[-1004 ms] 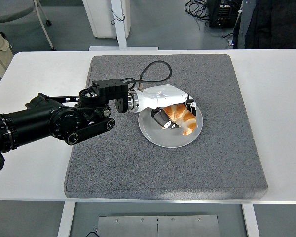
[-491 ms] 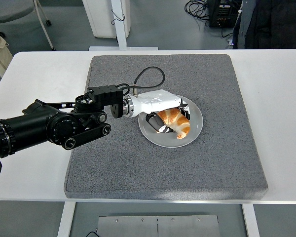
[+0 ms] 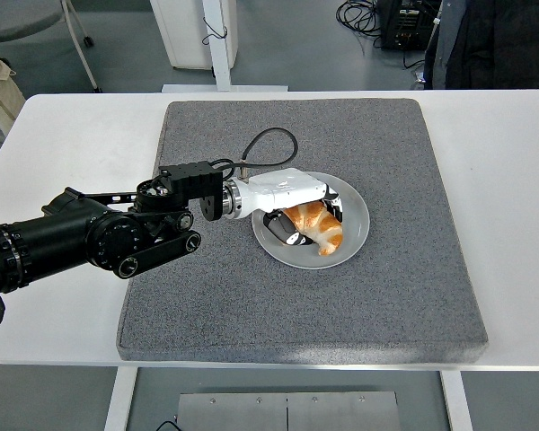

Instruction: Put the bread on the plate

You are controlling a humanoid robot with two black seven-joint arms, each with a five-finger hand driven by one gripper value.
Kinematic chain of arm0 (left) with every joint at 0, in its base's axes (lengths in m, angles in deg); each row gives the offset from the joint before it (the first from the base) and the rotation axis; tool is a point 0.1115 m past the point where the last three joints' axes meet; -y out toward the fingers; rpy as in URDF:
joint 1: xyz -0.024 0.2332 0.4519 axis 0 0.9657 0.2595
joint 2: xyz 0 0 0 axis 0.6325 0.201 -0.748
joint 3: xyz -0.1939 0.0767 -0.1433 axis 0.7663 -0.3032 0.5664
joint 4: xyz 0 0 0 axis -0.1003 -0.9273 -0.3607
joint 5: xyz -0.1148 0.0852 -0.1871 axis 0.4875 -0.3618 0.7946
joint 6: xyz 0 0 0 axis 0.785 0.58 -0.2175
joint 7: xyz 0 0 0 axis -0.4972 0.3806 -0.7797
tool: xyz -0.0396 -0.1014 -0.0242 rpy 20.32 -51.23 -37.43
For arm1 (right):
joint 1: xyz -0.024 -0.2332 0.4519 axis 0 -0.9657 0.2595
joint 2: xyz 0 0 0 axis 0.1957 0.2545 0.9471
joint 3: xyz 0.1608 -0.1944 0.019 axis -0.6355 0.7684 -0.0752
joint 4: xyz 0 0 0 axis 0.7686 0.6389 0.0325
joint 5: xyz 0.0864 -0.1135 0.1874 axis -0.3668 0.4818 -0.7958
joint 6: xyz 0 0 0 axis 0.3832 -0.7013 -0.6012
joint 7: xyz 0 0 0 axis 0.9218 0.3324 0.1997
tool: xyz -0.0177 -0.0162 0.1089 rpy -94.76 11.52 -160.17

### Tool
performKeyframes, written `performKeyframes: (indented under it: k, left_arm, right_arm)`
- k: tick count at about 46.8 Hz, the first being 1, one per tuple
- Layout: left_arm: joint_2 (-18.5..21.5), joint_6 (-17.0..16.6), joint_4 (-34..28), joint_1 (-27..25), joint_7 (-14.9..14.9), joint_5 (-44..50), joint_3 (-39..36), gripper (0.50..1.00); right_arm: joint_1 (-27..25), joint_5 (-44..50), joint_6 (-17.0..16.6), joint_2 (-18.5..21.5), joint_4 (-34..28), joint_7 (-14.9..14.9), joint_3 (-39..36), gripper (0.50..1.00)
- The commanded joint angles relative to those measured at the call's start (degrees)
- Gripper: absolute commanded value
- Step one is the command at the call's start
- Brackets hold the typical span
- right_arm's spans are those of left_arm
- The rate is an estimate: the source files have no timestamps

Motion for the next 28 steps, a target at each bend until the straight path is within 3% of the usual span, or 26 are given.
performKeyframes:
  k: [1, 14, 15, 17, 28]
  left_arm:
    - [0.1, -0.2, 0.2, 0.0, 0.0, -0.1, 0.0, 0.5]
    - [0.0, -0.2, 0.2, -0.1, -0.2, 0.5, 0.1, 0.5]
    - [0.0, -0.2, 0.2, -0.2, -0.2, 0.7, 0.1, 0.601]
    - [0.1, 0.0, 0.1, -0.2, 0.0, 0.9, 0.1, 0.988]
    - [0.3, 0.1, -0.2, -0.2, 0.0, 1.0, 0.2, 1.0]
  right_arm:
    - [0.0, 0.0, 0.0, 0.0, 0.0, 0.0, 0.0, 1.0]
    - [0.0, 0.0, 0.0, 0.0, 0.0, 0.0, 0.0, 1.0]
    - [0.1, 0.0, 0.0, 0.0, 0.0, 0.0, 0.0, 1.0]
    - [0.1, 0.0, 0.0, 0.0, 0.0, 0.0, 0.0, 1.0]
    - [0.1, 0.0, 0.0, 0.0, 0.0, 0.0, 0.0, 1.0]
